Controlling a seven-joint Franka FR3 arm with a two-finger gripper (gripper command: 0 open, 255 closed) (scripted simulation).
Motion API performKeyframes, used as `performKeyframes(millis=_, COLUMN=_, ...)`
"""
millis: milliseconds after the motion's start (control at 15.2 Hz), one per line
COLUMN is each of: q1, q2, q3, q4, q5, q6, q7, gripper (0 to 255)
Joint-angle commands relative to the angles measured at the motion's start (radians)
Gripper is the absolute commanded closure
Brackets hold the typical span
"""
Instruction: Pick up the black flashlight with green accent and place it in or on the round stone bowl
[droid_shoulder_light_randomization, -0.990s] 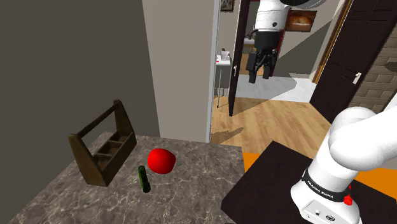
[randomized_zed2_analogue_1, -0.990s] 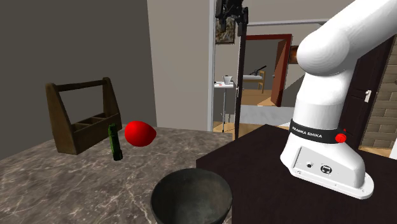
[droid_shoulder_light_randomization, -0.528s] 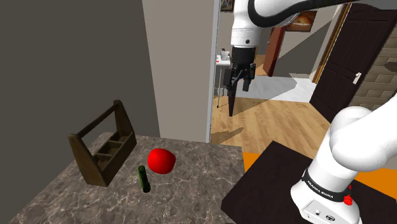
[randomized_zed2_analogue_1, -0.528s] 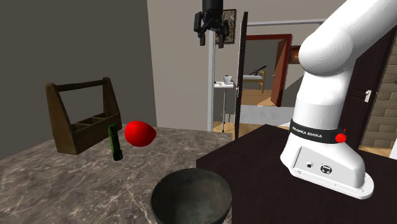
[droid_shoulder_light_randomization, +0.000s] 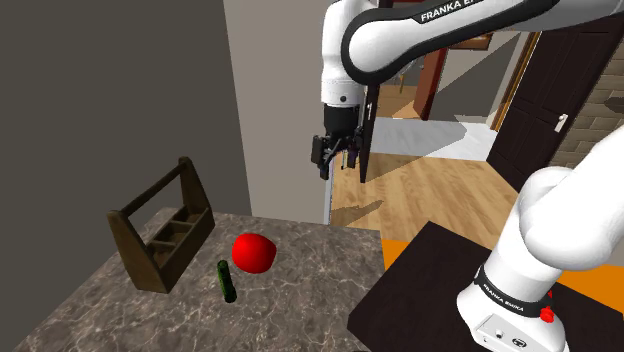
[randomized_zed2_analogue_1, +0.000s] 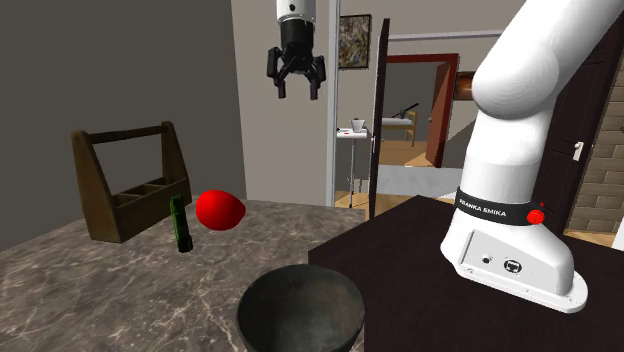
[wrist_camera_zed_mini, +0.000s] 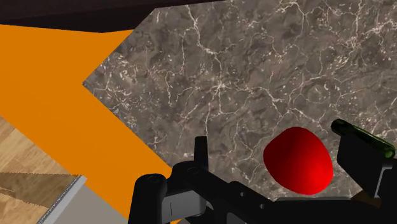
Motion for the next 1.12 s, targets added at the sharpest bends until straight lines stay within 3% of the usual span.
performKeyframes(millis=0, q1=0.008, q2=0.073, q3=0.028, q4=0.037, q5=-0.001, q6=0.037, q7=0.033, gripper=0)
performKeyframes(millis=462, q1=0.039, q2=0.321, q3=0.105, q4=0.164, q5=-0.044, q6=0.155, q7=0.151, gripper=0)
performKeyframes(millis=1056, q1=0.118, q2=0.666, q3=0.144, q4=0.416, q5=-0.167, q6=0.226, q7=0.311, gripper=0)
